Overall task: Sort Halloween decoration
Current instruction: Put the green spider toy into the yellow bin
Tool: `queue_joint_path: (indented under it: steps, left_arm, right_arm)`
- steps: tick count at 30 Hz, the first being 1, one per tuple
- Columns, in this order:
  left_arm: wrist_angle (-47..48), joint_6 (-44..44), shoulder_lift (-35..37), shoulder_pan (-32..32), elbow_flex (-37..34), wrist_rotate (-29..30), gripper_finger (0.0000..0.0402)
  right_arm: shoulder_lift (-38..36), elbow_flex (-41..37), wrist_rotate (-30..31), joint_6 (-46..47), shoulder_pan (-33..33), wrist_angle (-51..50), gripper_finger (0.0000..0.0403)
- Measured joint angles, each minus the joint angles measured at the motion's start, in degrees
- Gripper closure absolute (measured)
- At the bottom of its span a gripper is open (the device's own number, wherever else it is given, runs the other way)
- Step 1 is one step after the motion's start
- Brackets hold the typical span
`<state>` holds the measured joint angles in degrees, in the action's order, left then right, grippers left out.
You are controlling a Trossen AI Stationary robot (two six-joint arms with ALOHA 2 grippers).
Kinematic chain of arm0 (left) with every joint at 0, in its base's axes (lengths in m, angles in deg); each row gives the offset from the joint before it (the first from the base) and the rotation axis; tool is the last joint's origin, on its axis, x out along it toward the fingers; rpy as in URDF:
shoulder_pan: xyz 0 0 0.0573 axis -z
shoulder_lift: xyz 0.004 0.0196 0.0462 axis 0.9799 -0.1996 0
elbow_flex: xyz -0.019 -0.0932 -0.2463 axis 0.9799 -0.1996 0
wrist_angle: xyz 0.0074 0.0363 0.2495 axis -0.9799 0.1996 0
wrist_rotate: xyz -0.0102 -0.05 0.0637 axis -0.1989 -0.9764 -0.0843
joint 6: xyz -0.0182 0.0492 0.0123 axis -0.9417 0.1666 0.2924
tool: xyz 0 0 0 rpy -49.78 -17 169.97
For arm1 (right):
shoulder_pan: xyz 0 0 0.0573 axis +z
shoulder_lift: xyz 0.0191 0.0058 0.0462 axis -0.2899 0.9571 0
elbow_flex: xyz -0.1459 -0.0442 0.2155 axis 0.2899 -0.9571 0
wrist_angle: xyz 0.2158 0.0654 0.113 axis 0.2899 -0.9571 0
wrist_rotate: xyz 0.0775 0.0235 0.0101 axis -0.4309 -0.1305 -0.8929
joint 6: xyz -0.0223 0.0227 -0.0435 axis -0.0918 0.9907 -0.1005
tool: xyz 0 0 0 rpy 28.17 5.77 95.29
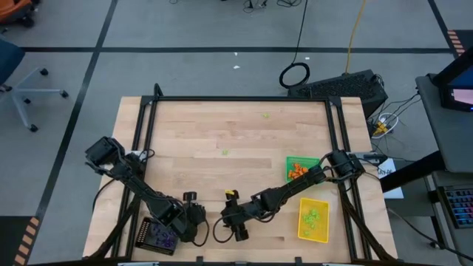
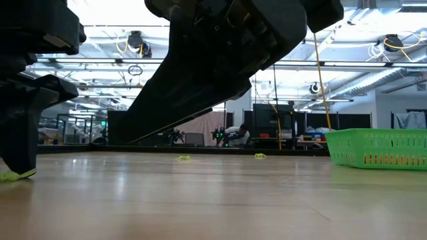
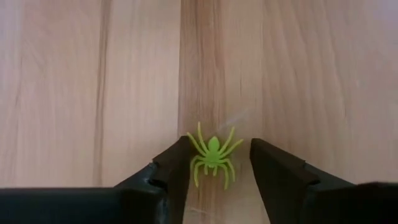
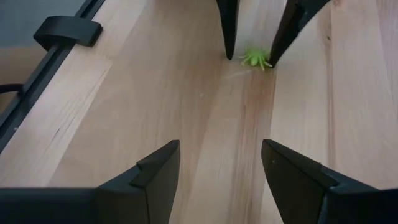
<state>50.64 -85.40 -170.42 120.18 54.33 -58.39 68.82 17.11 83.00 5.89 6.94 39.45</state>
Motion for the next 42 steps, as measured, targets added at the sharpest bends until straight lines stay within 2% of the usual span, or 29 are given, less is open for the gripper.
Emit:
queue_joint_path:
  steps: [11,15,32,38,42]
  left_arm:
    - [0.1,0.44,-0.11,0.0,-0.04,0.0,0.0356]
    - [0.25,0.5,0.28,-0.04,-0.09,0.11,0.0384]
    - [1.17,3.05,5.45,-0.09,-0.21,1.34,0.0393]
    - [1.14,6.82,8.3,-0.09,1.47,5.42,0.0393]
    - [0.79,9.66,10.43,-0.04,2.76,8.92,0.0393]
  right_arm:
    - [0.0,0.0,0.01,-0.01,0.0,0.12,0.0188]
    - [0.0,0.0,0.01,-0.01,0.0,0.14,0.0188]
    - [0.0,0.0,0.01,-0.94,0.0,0.79,0.0188]
    - [0.0,0.0,0.31,-2.48,0.0,2.42,0.0188]
    - [0.0,0.0,4.1,-2.79,0.0,3.27,0.0188]
